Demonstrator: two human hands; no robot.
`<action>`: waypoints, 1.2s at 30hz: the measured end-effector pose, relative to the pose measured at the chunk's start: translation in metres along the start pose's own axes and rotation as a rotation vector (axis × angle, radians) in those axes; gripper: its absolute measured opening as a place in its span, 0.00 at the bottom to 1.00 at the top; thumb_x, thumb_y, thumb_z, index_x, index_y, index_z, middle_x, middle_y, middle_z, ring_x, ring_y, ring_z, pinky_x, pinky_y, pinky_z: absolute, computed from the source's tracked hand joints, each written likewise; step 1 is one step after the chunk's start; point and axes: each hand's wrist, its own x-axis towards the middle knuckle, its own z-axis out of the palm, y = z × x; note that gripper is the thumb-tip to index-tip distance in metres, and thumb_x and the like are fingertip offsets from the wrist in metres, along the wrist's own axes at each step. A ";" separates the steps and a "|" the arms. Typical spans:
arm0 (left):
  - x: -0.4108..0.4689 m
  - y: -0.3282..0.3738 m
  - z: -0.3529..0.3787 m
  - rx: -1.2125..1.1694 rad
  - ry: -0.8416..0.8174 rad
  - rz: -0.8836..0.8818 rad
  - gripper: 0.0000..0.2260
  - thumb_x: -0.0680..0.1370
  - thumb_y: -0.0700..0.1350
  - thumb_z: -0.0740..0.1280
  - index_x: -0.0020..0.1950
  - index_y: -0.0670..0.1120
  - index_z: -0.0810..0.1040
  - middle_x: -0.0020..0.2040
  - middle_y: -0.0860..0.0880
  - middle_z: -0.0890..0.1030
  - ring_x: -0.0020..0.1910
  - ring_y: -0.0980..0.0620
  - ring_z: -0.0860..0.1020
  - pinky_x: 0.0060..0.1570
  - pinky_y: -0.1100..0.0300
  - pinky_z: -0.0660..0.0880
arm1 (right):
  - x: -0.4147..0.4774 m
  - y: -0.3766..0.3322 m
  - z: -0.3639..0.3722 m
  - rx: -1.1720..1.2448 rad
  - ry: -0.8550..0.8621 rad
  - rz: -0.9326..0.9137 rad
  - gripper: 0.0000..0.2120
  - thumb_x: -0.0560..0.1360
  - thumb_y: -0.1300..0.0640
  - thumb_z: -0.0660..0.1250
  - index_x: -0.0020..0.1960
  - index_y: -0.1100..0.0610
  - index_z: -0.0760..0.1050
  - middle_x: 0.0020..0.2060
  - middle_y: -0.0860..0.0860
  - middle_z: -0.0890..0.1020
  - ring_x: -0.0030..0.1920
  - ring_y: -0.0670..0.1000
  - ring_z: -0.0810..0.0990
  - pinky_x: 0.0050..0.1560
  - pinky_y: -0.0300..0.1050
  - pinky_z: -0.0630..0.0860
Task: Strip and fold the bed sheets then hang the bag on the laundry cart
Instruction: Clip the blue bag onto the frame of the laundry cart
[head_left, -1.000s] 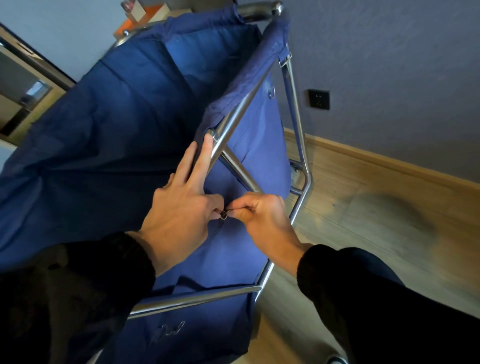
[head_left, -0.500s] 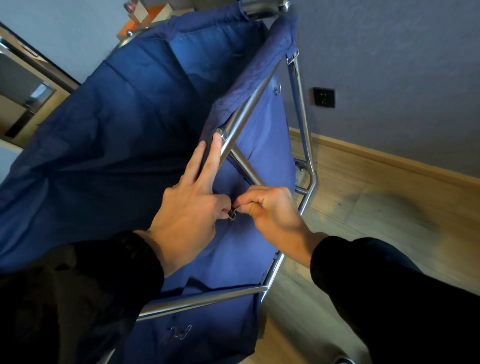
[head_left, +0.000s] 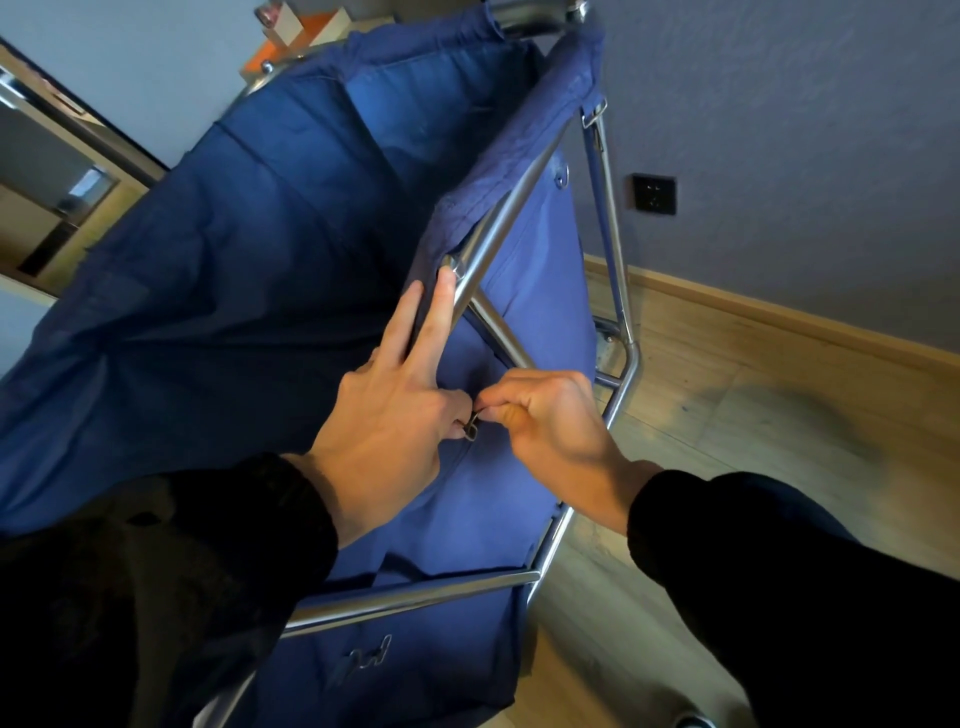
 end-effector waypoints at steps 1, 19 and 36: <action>0.000 0.000 0.000 -0.002 -0.002 -0.001 0.09 0.66 0.39 0.75 0.33 0.49 0.78 0.76 0.33 0.55 0.73 0.32 0.58 0.30 0.57 0.63 | 0.000 0.000 0.001 0.000 0.007 0.000 0.07 0.72 0.63 0.66 0.40 0.59 0.84 0.33 0.50 0.81 0.34 0.48 0.78 0.38 0.47 0.75; -0.002 -0.003 0.003 0.007 0.032 -0.004 0.06 0.68 0.42 0.76 0.36 0.47 0.80 0.76 0.35 0.56 0.74 0.34 0.57 0.30 0.46 0.76 | 0.003 0.010 0.015 0.173 0.073 0.142 0.11 0.69 0.65 0.65 0.44 0.51 0.79 0.34 0.53 0.82 0.37 0.55 0.82 0.38 0.57 0.79; -0.003 0.000 0.002 -0.133 0.120 -0.029 0.04 0.71 0.46 0.73 0.43 0.48 0.81 0.78 0.43 0.56 0.75 0.43 0.61 0.31 0.57 0.75 | 0.001 -0.005 -0.025 0.008 -0.304 0.306 0.14 0.79 0.62 0.61 0.63 0.60 0.76 0.48 0.47 0.76 0.52 0.51 0.77 0.58 0.49 0.74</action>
